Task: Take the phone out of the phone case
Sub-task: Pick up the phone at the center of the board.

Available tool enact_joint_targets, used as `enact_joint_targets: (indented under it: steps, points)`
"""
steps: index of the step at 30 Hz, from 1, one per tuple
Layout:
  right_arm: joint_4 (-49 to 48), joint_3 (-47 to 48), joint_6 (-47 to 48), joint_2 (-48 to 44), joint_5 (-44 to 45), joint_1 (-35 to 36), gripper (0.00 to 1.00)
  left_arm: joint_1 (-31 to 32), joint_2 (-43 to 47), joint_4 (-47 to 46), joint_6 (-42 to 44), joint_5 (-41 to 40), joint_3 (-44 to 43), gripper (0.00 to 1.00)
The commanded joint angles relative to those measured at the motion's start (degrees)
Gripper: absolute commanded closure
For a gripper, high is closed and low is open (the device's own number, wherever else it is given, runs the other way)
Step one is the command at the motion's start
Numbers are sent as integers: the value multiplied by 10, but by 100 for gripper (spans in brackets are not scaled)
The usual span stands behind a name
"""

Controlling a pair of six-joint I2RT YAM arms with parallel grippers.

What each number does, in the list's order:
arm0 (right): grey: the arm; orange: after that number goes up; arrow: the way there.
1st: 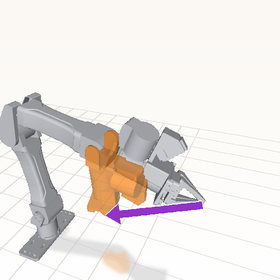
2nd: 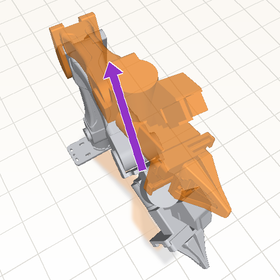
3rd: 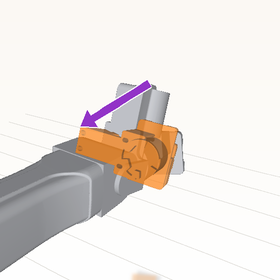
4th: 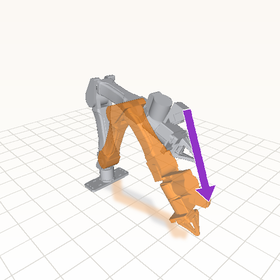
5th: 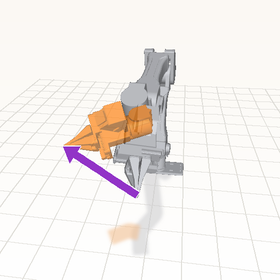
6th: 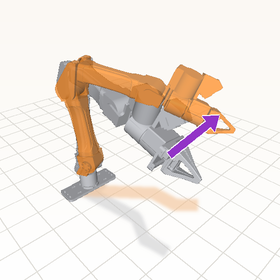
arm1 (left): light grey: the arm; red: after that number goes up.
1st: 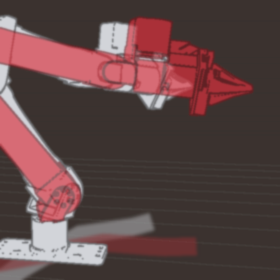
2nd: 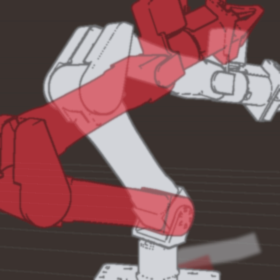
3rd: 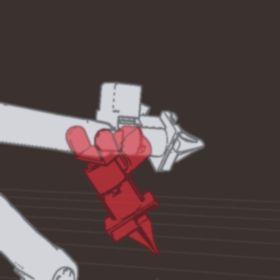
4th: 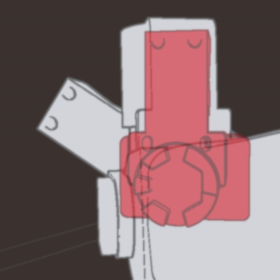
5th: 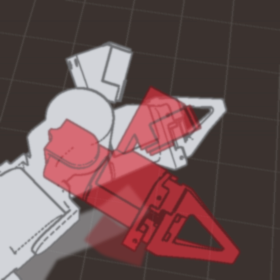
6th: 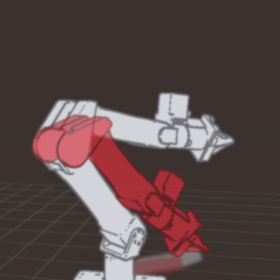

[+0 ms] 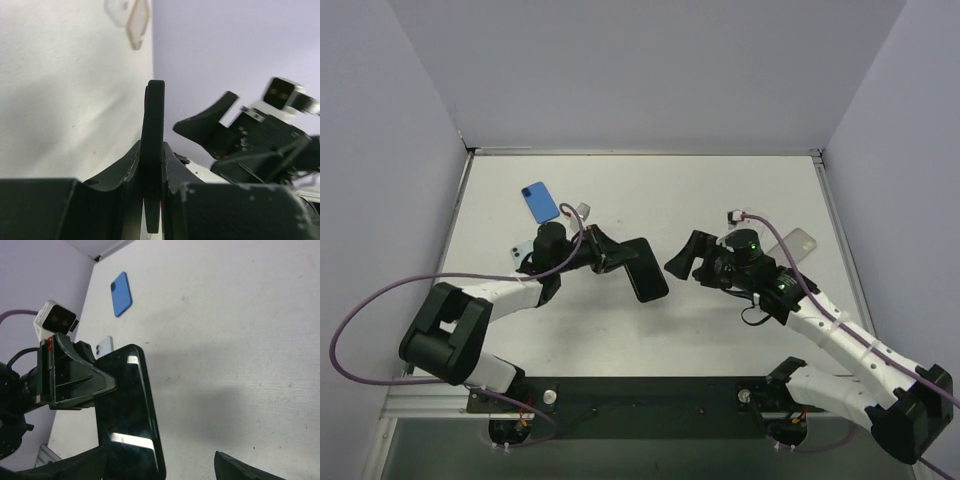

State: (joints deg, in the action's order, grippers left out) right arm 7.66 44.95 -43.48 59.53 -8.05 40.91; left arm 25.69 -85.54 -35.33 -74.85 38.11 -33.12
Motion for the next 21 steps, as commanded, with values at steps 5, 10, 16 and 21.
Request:
enact_joint_targets:
  steps: [5, 10, 16, 21]
  points:
    - [-124, -27, -98, -56, -176, -74, 44, -10, 62, -193, -102, 1, -44, 100]
    - [-183, -41, -144, -70, -228, -92, 56, -30, 77, -229, -129, -9, -54, 100]
    - [-308, -96, -209, -77, -288, -116, 67, -36, 116, -203, -133, -15, -77, 100]
    - [-309, -94, -207, -81, -287, -116, 67, -42, 132, -202, -140, -12, -88, 100]
